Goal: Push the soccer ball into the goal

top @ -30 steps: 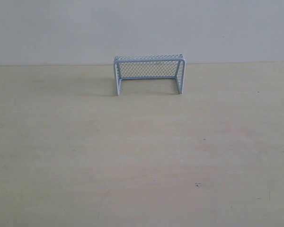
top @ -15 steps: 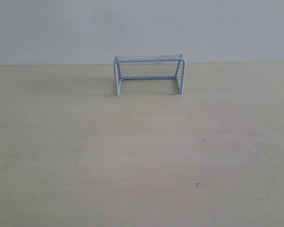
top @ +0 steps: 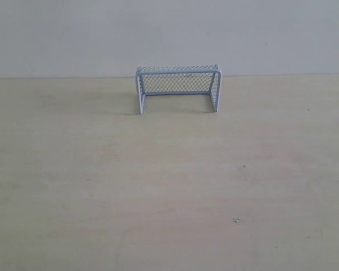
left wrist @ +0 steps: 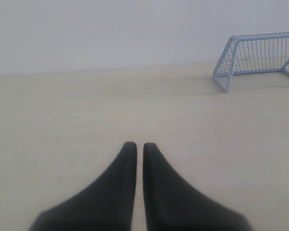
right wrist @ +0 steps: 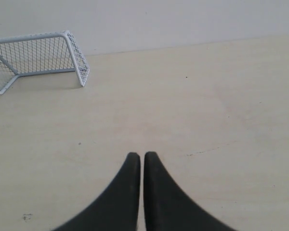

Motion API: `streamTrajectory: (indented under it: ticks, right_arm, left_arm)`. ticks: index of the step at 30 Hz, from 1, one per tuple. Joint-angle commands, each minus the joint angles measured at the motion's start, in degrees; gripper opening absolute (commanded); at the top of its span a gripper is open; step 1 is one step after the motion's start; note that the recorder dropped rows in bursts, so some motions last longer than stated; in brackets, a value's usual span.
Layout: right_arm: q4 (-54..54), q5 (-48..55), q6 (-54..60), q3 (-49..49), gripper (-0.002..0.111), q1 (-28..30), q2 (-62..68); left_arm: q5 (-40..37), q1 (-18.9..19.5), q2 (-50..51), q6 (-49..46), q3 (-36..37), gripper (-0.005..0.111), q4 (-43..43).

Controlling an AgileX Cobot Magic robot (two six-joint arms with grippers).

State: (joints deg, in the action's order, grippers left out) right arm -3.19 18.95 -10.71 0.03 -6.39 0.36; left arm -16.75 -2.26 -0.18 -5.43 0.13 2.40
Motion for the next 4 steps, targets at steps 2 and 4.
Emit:
streamTrajectory:
  ticks: [2,4]
  right_arm:
    - [-0.44,-0.38,0.1,-0.03,0.0,0.15,-0.36]
    - [-0.44,-0.38,0.1,-0.03,0.0,0.15,-0.36]
  left_arm:
    - [-0.04,-0.24,0.18,-0.17,-0.13,0.005,-0.09]
    - [-0.04,-0.24,0.18,-0.17,-0.13,0.005,-0.09]
